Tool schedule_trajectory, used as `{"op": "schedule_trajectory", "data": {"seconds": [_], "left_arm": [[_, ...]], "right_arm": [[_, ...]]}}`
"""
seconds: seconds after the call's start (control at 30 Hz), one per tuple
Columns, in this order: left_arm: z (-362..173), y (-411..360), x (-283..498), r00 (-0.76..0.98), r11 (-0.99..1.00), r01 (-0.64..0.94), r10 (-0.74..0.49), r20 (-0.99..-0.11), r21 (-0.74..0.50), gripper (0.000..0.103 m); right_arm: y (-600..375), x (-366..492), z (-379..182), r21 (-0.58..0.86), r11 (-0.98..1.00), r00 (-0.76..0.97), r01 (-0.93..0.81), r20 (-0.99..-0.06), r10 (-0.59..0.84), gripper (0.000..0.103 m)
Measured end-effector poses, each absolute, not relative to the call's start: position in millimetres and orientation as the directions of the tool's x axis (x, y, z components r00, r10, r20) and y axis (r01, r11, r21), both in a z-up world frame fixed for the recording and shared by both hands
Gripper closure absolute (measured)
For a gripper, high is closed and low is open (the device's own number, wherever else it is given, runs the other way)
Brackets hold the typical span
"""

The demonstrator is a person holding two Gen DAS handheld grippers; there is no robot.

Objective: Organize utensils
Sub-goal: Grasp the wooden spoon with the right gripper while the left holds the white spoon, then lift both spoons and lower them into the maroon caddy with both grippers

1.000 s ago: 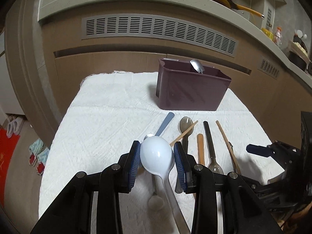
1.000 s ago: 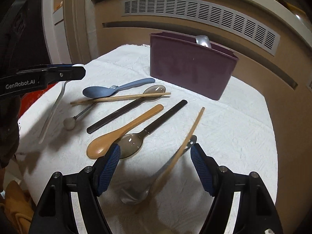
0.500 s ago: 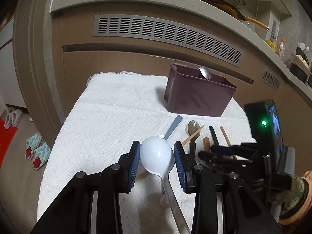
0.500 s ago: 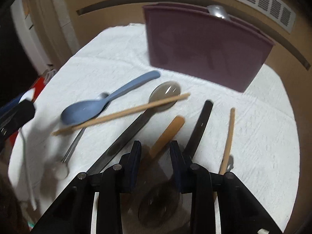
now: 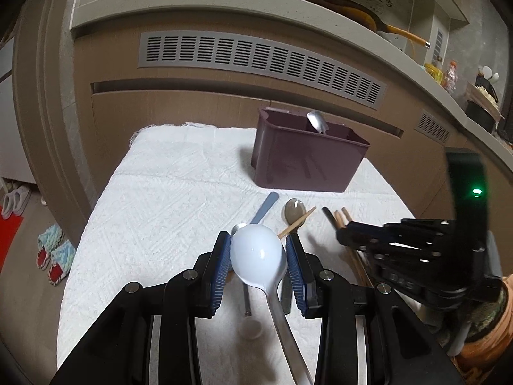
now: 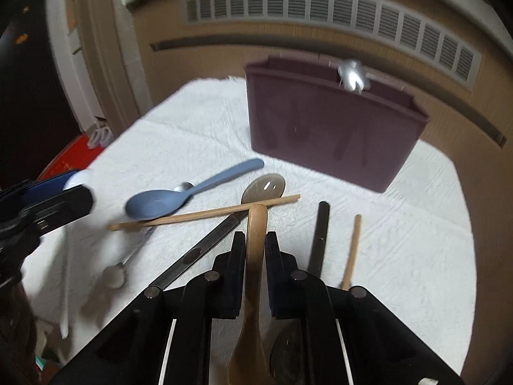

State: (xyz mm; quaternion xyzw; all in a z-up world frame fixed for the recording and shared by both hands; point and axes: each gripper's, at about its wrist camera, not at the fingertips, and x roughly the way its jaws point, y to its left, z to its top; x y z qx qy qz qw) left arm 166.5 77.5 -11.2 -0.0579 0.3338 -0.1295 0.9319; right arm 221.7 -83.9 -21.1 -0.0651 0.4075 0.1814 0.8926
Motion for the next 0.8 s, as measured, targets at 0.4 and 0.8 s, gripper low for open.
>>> {"op": "schedule_trajectory", "data": {"seconds": [0.4, 0.8], "left_arm": [[29.6, 35.0, 146.9, 0.773, 0.956, 0.265, -0.287, -0.566, -0.122, 0.067], [65.3, 6.1, 130.4, 0.818, 0.955, 0.292, -0.275, -0.505, -0.049, 0.067]], "right_arm": [[-146.9, 164.6, 35.0, 0.093, 0.920, 0.701, -0.380, -0.620, 0.353, 0.093], [-179.1, 143.3, 73.0, 0.093, 0.932, 0.775, -0.350, -0.531, 0.343, 0.098]]}}
